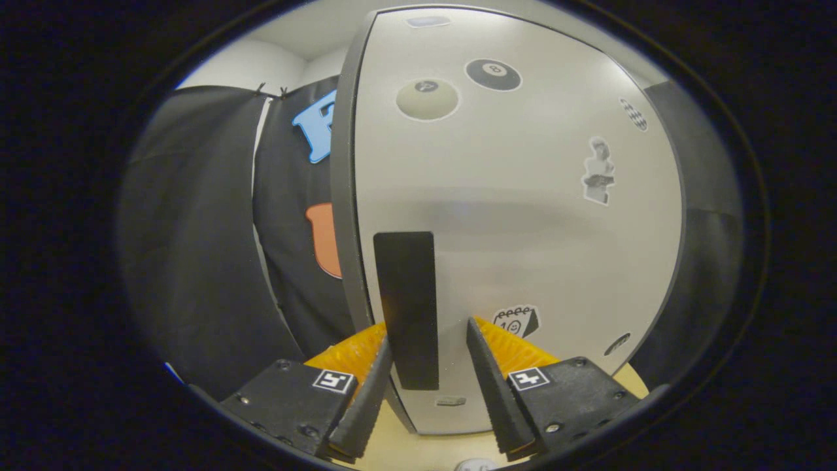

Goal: Open the shoe cabinet door, grab the shoes and put them into the shoe cabinet, then close the shoe cabinet door.

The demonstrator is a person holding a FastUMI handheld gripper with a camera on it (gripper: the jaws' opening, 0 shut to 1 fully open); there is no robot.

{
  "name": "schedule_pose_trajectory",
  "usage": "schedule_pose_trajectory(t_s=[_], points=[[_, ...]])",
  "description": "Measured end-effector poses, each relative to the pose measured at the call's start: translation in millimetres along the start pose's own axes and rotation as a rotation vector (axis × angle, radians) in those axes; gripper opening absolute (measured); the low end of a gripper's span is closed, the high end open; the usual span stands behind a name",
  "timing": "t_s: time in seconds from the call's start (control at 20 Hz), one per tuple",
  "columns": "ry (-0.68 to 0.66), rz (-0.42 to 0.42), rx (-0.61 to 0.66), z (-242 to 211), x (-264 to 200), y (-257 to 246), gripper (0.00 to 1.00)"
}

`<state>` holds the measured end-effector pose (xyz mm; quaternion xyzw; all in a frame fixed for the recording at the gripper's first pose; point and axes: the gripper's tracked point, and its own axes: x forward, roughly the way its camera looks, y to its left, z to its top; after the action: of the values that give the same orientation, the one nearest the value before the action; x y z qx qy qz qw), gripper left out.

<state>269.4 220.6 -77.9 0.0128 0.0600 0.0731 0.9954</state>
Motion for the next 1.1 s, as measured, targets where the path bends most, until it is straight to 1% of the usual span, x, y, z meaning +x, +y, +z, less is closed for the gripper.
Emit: schedule_pose_trajectory(t_s=[0.05, 0.15, 0.2, 0.3, 0.4, 0.7, 0.85, 1.0, 1.1], points=[[0.007, 0.001, 0.003, -2.5, -0.2, 1.7, 0.7], [0.026, 0.022, 0.024, -5.9, 0.6, 9.5, 0.53], [0.022, 0.012, 0.022, -4.3, 0.1, 8.8, 0.45], [0.023, 0.003, 0.013, -4.7, 0.3, 8.6, 0.4], [0.033, 0.0, -0.001, -5.7, 0.4, 5.9, 0.38], [0.047, 0.048, 0.0, -9.4, -13.6, 4.9, 0.3], [0.053, 0.081, 0.0, -8.1, -38.0, 8.9, 0.29], [0.049, 0.11, -0.006, -12.1, -42.3, 2.2, 0.29], [0.05, 0.135, -0.009, -13.8, -57.0, -1.7, 0.28]])
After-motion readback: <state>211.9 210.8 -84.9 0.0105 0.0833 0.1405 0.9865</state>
